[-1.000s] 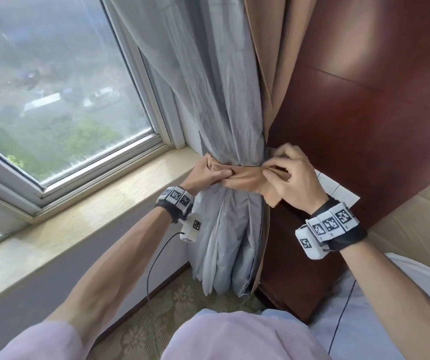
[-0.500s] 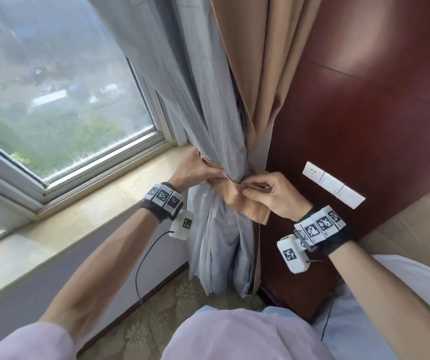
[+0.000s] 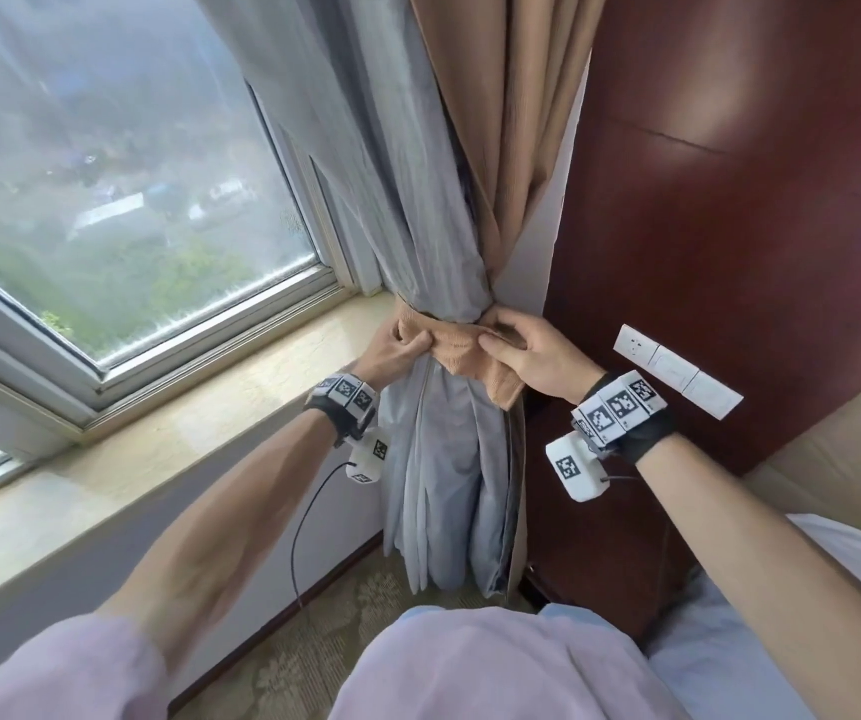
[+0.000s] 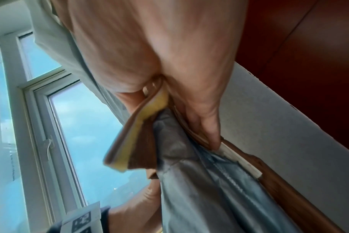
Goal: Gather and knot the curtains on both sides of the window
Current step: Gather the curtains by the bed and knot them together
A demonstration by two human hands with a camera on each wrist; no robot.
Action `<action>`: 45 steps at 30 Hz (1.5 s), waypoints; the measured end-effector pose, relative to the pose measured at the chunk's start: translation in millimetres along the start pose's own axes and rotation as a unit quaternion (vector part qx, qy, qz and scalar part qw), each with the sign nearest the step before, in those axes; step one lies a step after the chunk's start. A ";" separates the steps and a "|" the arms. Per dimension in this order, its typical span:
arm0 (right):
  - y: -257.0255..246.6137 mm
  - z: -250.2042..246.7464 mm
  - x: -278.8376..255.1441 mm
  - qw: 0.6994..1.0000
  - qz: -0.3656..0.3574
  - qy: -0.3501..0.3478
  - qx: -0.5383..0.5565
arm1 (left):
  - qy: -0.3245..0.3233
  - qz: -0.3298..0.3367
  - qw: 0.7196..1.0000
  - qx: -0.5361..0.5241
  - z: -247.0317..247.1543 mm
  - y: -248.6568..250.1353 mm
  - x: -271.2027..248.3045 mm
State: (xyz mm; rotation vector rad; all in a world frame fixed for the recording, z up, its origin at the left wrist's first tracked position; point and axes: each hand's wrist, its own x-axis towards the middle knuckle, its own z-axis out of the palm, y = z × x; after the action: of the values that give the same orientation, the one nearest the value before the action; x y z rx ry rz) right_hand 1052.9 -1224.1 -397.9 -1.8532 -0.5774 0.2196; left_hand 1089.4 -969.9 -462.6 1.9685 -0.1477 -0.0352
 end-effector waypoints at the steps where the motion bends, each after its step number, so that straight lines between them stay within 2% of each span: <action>1: 0.8 -0.1 -0.5 1.000 0.005 -0.004 -0.012 | -0.009 0.008 1.000 0.003 0.0 2.1 -1.6; 6: 1.4 -7.9 -9.7 0.999 0.020 -0.023 -0.025 | -0.116 0.032 0.990 0.078 -26.7 12.6 -0.1; 9: -2.7 -11.8 -10.5 0.999 0.023 -0.031 0.001 | -0.141 0.077 0.974 0.160 -41.8 13.2 -5.4; 11: -4.2 -9.4 -9.6 0.999 0.020 -0.033 0.004 | -0.152 0.085 0.974 0.147 -47.7 14.7 -8.4; 13: -4.9 -4.3 -8.6 1.000 0.011 -0.023 -0.008 | -0.156 0.064 0.981 0.093 -49.5 14.6 -12.9; 16: -3.1 3.0 -6.3 1.000 -0.003 -0.001 -0.024 | -0.101 0.069 0.990 0.069 -39.9 13.0 -24.3; 18: -1.8 6.8 -4.7 0.999 -0.013 0.007 -0.041 | -0.036 0.100 0.989 0.101 -30.2 5.7 -30.3; 21: 1.0 11.1 -1.0 0.997 -0.017 0.003 -0.074 | 0.070 0.099 0.982 0.143 -17.7 -1.7 -31.8; 22: 2.1 12.3 0.8 0.997 -0.015 0.001 -0.079 | 0.103 0.117 0.970 0.184 -15.4 -2.7 -31.8; 24: 1.1 14.1 3.6 0.996 -0.011 0.001 -0.087 | 0.161 0.175 0.923 0.302 -13.9 -5.8 -34.2; 26: -0.2 17.1 5.7 0.996 -0.003 0.003 -0.095 | 0.171 0.186 0.884 0.394 -16.1 -15.4 -39.1; 28: -1.4 25.0 6.8 0.994 0.002 -0.007 -0.113 | 0.172 0.157 0.869 0.436 -12.6 -32.4 -47.2; 32: -1.3 39.8 7.6 0.988 0.022 -0.021 -0.150 | 0.169 0.087 0.877 0.442 6.3 -49.9 -61.8; 34: 0.6 40.3 6.4 0.988 0.028 -0.027 -0.148 | 0.182 0.097 0.874 0.440 8.6 -51.6 -61.4; 38: 0.7 28.9 6.5 0.987 0.014 -0.030 -0.159 | 0.196 0.100 0.901 0.375 13.7 -22.5 -72.5; 40: -3.3 24.9 8.1 0.988 0.005 -0.024 -0.153 | 0.212 0.162 0.901 0.342 16.9 0.3 -81.3; 43: -8.6 21.1 13.1 0.992 0.000 -0.016 -0.121 | 0.149 0.297 0.887 0.321 13.8 30.3 -79.6; 45: -9.0 16.8 18.6 0.997 0.006 -0.016 -0.080 | 0.116 0.317 0.878 0.338 6.7 46.9 -69.8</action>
State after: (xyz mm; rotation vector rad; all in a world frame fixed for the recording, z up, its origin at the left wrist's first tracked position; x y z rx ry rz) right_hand 1059.4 -1198.8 -393.2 -2.0104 -0.6218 0.2164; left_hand 1015.4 -985.7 -425.3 2.4935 -0.7206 0.7750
